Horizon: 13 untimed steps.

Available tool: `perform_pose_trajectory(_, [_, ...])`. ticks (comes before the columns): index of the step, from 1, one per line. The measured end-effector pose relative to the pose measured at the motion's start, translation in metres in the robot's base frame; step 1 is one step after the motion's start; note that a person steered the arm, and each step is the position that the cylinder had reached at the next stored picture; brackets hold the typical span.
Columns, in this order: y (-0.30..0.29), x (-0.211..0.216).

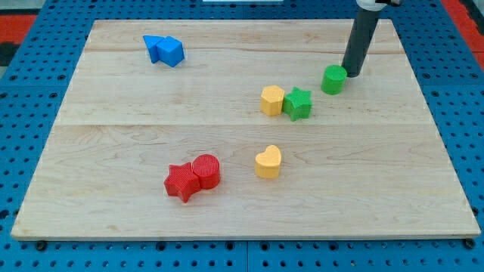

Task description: Push green circle diagonally above green star

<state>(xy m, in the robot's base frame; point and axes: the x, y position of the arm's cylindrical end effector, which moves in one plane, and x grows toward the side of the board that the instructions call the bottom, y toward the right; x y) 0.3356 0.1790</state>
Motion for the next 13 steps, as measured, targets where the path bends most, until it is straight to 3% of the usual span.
perform_pose_trajectory(2, [0.014, 0.001])
perform_pose_trajectory(7, [-0.054, 0.013])
perform_pose_trajectory(9, [-0.031, 0.022])
perform_pose_trajectory(13, [-0.083, 0.022])
